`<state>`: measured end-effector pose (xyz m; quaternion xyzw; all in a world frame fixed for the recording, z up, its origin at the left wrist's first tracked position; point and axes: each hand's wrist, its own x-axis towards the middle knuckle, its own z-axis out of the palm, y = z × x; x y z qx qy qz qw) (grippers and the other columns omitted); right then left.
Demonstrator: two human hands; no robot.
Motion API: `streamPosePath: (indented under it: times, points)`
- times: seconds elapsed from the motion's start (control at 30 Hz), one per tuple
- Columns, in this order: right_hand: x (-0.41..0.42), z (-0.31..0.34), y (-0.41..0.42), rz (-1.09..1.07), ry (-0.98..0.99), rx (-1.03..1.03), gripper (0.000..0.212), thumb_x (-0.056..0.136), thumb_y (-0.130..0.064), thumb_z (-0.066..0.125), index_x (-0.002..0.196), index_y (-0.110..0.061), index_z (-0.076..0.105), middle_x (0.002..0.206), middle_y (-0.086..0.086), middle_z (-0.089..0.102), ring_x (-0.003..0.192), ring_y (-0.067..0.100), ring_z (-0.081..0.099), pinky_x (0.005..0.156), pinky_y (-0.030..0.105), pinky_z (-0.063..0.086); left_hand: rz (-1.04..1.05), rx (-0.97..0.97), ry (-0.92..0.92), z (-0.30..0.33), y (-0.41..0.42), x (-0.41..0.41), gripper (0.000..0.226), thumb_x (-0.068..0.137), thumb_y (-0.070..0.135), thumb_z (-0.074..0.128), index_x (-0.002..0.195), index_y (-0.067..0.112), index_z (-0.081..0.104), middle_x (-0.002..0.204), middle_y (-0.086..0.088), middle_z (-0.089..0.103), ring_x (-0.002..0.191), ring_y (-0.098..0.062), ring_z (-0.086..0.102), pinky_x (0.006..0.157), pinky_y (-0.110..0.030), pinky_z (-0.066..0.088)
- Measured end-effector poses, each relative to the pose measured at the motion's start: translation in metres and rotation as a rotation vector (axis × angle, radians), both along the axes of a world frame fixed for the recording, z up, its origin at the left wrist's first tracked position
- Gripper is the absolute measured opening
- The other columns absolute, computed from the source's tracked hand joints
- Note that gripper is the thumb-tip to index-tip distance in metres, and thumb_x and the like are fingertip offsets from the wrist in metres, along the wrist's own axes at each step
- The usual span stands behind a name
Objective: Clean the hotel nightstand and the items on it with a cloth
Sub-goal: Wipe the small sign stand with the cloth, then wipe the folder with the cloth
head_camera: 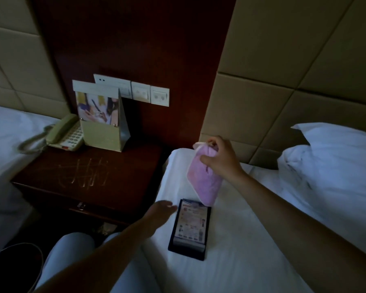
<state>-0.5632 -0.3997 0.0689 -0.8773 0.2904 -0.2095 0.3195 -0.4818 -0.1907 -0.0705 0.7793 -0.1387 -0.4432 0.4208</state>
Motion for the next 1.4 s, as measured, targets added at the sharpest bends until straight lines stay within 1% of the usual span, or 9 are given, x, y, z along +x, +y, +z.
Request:
streamPosePath:
  times: [0.23,0.43,0.6,0.73,0.97,1.07,1.2,1.3,1.4]
  points:
    - [0.067,0.000,0.057,0.200,-0.018,0.241,0.075,0.074,-0.022,0.086,0.138,-0.026,0.046,0.130,-0.002,0.053,0.115,0.013,0.056,0.078,0.011,0.042,0.391,-0.570,0.545,0.075,0.013,0.049,0.029,0.105,0.034,0.050,0.128,0.019,0.060,0.123,-0.015,0.070,0.108,-0.031,0.069,0.091,-0.039,0.057]
    - [0.116,-0.002,0.095,0.352,0.114,0.349,0.083,0.074,-0.020,0.089,0.145,-0.017,0.047,0.135,-0.001,0.052,0.119,0.014,0.054,0.087,0.022,0.044,0.492,-0.663,0.421,0.105,0.045,0.097,0.024,0.104,0.024,0.051,0.108,0.009,0.069,0.081,-0.005,0.077,0.079,-0.020,0.071,0.073,-0.034,0.053]
    - [0.163,0.001,0.113,0.332,0.089,0.286,0.063,0.079,-0.036,0.086,0.130,-0.010,0.060,0.136,-0.004,0.045,0.110,0.006,0.052,0.089,0.023,0.040,0.551,-0.660,0.383,0.111,0.053,0.139,0.031,0.102,0.026,0.053,0.123,0.008,0.067,0.111,-0.014,0.075,0.107,-0.027,0.068,0.089,-0.040,0.055]
    - [0.215,0.009,0.114,0.272,0.044,0.354,0.038,0.074,-0.034,0.086,0.107,-0.019,0.074,0.097,-0.006,0.075,0.089,0.012,0.071,0.067,0.022,0.049,0.551,-0.692,0.404,0.114,0.050,0.184,0.032,0.099,0.030,0.058,0.124,0.013,0.068,0.110,-0.010,0.076,0.108,-0.025,0.069,0.090,-0.039,0.055]
    - [0.318,0.026,0.081,0.229,0.096,0.387,0.062,0.078,-0.029,0.083,0.132,-0.022,0.054,0.120,-0.002,0.062,0.102,0.018,0.063,0.072,0.028,0.053,0.640,-0.572,0.176,0.117,0.048,0.291,0.019,0.100,0.036,0.058,0.111,0.022,0.064,0.121,-0.003,0.067,0.112,-0.021,0.059,0.090,-0.038,0.050]
    - [0.363,0.022,0.066,0.209,0.103,0.390,0.079,0.072,-0.041,0.086,0.140,-0.019,0.052,0.129,0.004,0.065,0.108,0.022,0.066,0.090,0.039,0.058,0.627,-0.534,0.023,0.122,0.045,0.347,0.009,0.103,0.035,0.053,0.104,0.028,0.058,0.113,0.002,0.059,0.101,-0.016,0.055,0.096,-0.039,0.044]
    - [0.416,0.013,0.056,0.186,0.125,0.431,0.100,0.056,-0.050,0.088,0.144,-0.022,0.049,0.134,0.005,0.064,0.113,0.023,0.067,0.097,0.042,0.057,0.616,-0.378,-0.169,0.119,0.033,0.425,0.046,0.097,0.033,0.063,0.137,0.016,0.049,0.129,-0.012,0.061,0.105,-0.025,0.064,0.081,-0.036,0.051]
    - [0.446,-0.003,0.053,0.181,0.185,0.455,0.071,0.064,-0.044,0.088,0.126,-0.019,0.063,0.112,0.005,0.074,0.093,0.017,0.073,0.078,0.030,0.061,0.670,-0.314,-0.225,0.110,0.028,0.471,0.079,0.080,0.029,0.072,0.150,0.018,0.036,0.145,-0.008,0.050,0.123,-0.031,0.057,0.097,-0.041,0.052]
    - [0.458,-0.016,0.054,0.106,0.204,0.495,0.050,0.071,-0.036,0.085,0.111,-0.010,0.069,0.093,0.006,0.077,0.079,0.018,0.075,0.066,0.026,0.059,0.623,-0.375,-0.164,0.100,0.025,0.490,0.061,0.075,0.022,0.068,0.133,0.010,0.050,0.115,-0.013,0.066,0.099,-0.026,0.066,0.085,-0.037,0.055]
